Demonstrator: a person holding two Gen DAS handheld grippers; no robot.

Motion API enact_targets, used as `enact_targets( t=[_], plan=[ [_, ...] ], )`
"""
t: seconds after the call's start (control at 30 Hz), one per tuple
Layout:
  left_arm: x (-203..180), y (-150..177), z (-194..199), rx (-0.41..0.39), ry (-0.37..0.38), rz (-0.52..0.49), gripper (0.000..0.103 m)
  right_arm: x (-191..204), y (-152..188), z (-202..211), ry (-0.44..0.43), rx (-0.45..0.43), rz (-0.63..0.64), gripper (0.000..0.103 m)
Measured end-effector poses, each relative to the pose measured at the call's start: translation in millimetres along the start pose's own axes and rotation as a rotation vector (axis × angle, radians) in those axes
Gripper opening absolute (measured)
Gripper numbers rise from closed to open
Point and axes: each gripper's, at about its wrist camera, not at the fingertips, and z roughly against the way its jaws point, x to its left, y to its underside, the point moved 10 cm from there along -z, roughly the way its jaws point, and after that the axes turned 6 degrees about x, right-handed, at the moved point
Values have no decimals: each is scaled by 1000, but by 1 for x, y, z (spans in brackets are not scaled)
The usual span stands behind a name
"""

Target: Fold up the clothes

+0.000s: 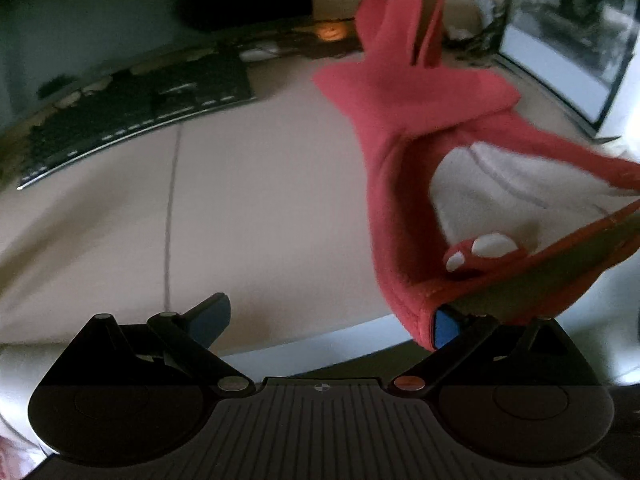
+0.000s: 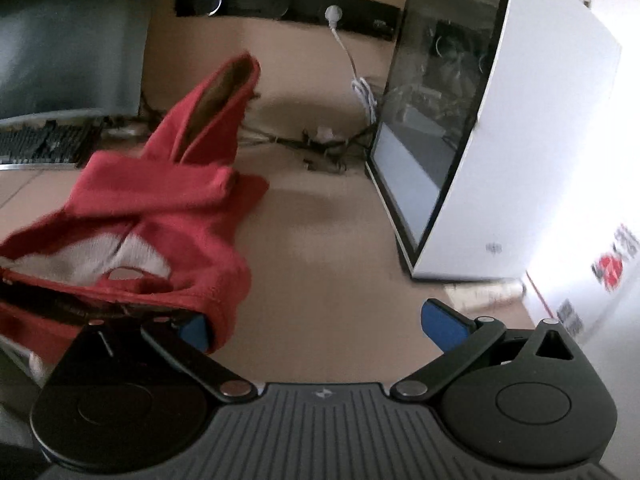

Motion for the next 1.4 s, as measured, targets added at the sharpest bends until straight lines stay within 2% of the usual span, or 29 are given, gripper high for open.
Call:
enact_targets(
  t=[0.13,0.27,0.47,0.63,0.8,0.9,0.97,1.03,1.13,1.23,1.3,1.4],
  plan=[
    [7,-47,3,-75,-10,8,102,-6,-34,-19,8,-25,-5,102],
    [22,-100,11,-187,8,93,103,-17,-57,-40,-23,-23,-29,103],
    [22,-147,-7,-216,-32,84,103,-19,-86,-74,-34,-36,-33,103],
    [27,-173,-27,-204,-72,99,103,-11,-112,-112,-49,-46,28,103],
    [40,-200,-67,-146,-140,121,103,-6,-142,-177,-61,-33,72,102],
    [48,-217,-94,-107,-187,135,103,2,-157,-224,-72,-5,90,103],
    [53,-229,-112,-80,-218,144,103,7,-155,-257,-93,54,97,103],
    [56,-230,-138,-15,-244,139,103,13,-148,-281,-121,109,93,103],
    [56,-216,-159,47,-252,147,103,16,-137,-289,-157,128,96,103],
    [58,-203,-152,37,-218,202,103,5,-138,-277,-169,111,70,103],
    [57,-195,-141,33,-203,208,103,-9,-142,-252,-167,80,50,103],
    [48,-184,-113,14,-204,151,103,-21,-148,-202,-167,40,32,103]
  ],
)
